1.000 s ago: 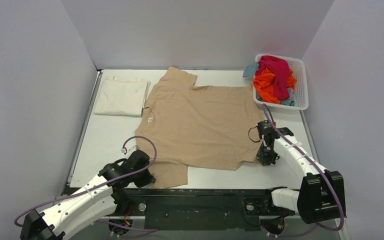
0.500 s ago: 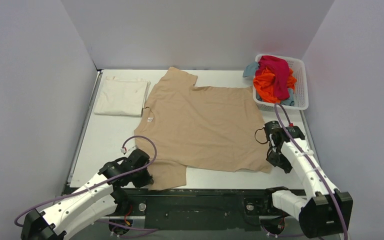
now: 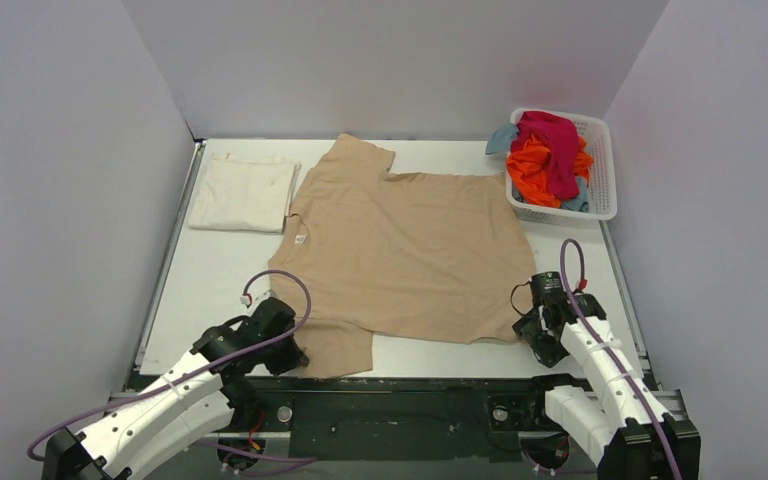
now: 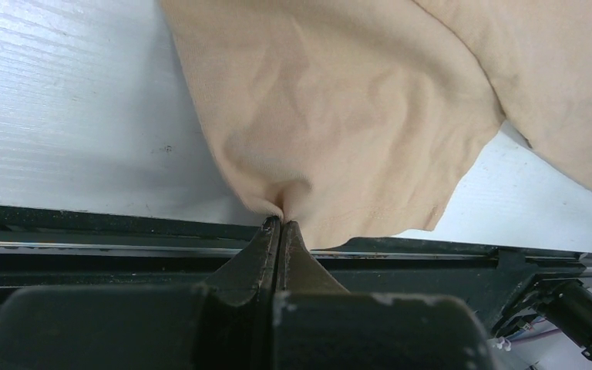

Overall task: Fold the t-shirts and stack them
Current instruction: Grab the side of the flattened tshirt closest away from the robot with both arms, then fold the flattened tshirt in 1/3 of the way

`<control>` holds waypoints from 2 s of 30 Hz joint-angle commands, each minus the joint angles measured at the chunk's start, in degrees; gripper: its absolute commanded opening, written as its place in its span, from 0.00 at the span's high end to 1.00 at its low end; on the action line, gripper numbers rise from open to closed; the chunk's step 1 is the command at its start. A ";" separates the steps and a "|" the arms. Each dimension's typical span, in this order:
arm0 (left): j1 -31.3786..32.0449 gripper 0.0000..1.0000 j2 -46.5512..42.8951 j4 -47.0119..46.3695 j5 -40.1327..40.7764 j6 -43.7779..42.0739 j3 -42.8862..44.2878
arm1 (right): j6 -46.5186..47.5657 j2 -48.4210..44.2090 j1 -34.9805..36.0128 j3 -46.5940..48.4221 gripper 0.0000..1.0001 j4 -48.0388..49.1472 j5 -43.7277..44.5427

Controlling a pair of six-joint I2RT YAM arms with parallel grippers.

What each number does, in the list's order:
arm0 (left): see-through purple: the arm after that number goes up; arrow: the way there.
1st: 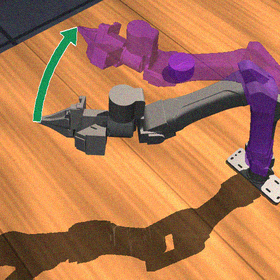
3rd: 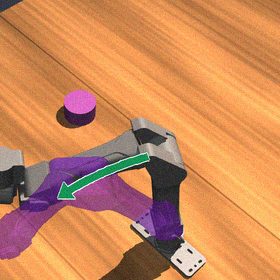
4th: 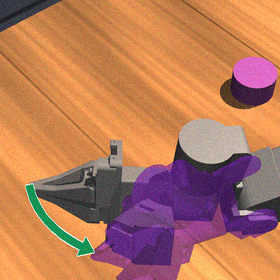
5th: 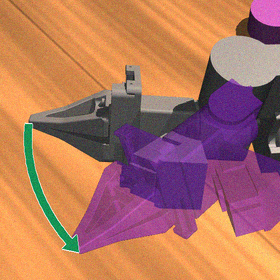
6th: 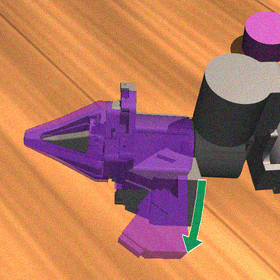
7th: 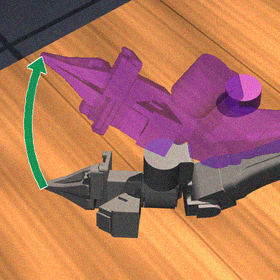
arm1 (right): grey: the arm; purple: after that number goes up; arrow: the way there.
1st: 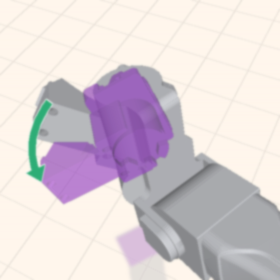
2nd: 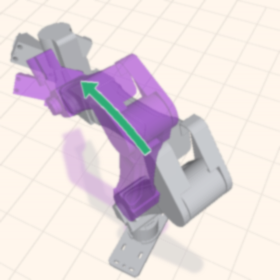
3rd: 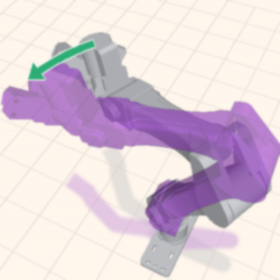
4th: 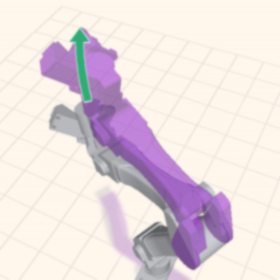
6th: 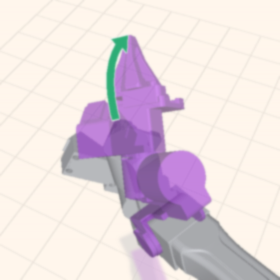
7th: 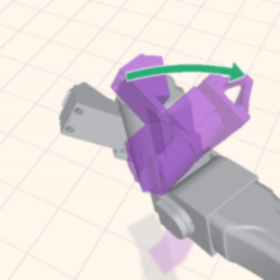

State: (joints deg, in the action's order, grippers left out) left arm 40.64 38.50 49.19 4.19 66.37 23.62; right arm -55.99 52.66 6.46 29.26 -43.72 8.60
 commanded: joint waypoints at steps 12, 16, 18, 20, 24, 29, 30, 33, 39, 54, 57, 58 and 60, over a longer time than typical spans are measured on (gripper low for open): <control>-1.31 1.00 0.14 -2.08 -1.19 -1.01 0.42 | -6.21 3.91 -2.39 -7.66 0.54 12.46 5.76; -1.62 1.00 -0.04 -1.98 -1.38 -1.07 0.36 | -5.93 4.89 -3.21 -9.27 0.61 14.45 5.71; -1.63 1.00 -0.12 -2.03 -1.51 -1.15 0.31 | -5.51 5.32 -3.71 -9.88 0.64 15.73 5.38; -1.72 1.00 0.01 -2.07 -1.54 -1.15 0.29 | -5.03 5.80 -4.28 -10.34 0.70 17.01 4.80; -1.84 1.00 0.27 -1.96 -1.39 -1.03 0.29 | -3.56 6.82 -4.94 -10.30 0.79 17.94 4.05; -2.21 1.00 0.01 -1.70 -1.29 -0.60 0.35 | -1.49 6.80 -5.84 -10.25 1.00 18.80 3.18; -2.27 1.00 -0.11 -1.52 -1.33 -0.53 0.37 | -0.55 6.83 -5.91 -10.22 1.00 18.82 2.87; -2.33 1.00 -0.18 -1.18 -1.32 -0.37 0.56 | 2.70 6.10 -5.93 -9.28 1.00 18.00 0.61; -2.42 1.00 -2.23 0.37 -0.77 -1.92 3.53 | 5.35 -3.22 -5.89 -5.78 1.00 8.56 1.03; -11.92 1.00 2.48 -16.17 -7.83 -14.27 12.25 | 9.59 -4.22 -5.93 5.45 1.00 -0.11 -2.06; -15.94 1.00 7.80 -21.77 -12.89 -16.12 13.85 | 10.27 -1.89 -5.92 9.34 1.00 0.73 -1.88; -17.97 1.00 10.23 -24.56 -14.21 -16.58 14.19 | 10.84 -0.66 -5.93 10.22 1.00 0.96 -1.63; -21.04 1.00 13.75 -28.40 -17.50 -16.94 15.34 | 11.57 1.49 -5.93 12.79 1.00 1.64 -0.75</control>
State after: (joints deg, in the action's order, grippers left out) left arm 24.51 46.76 33.52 -5.87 52.99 35.29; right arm -46.70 50.94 0.71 37.34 -40.58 6.39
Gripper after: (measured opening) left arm 0.019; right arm 0.005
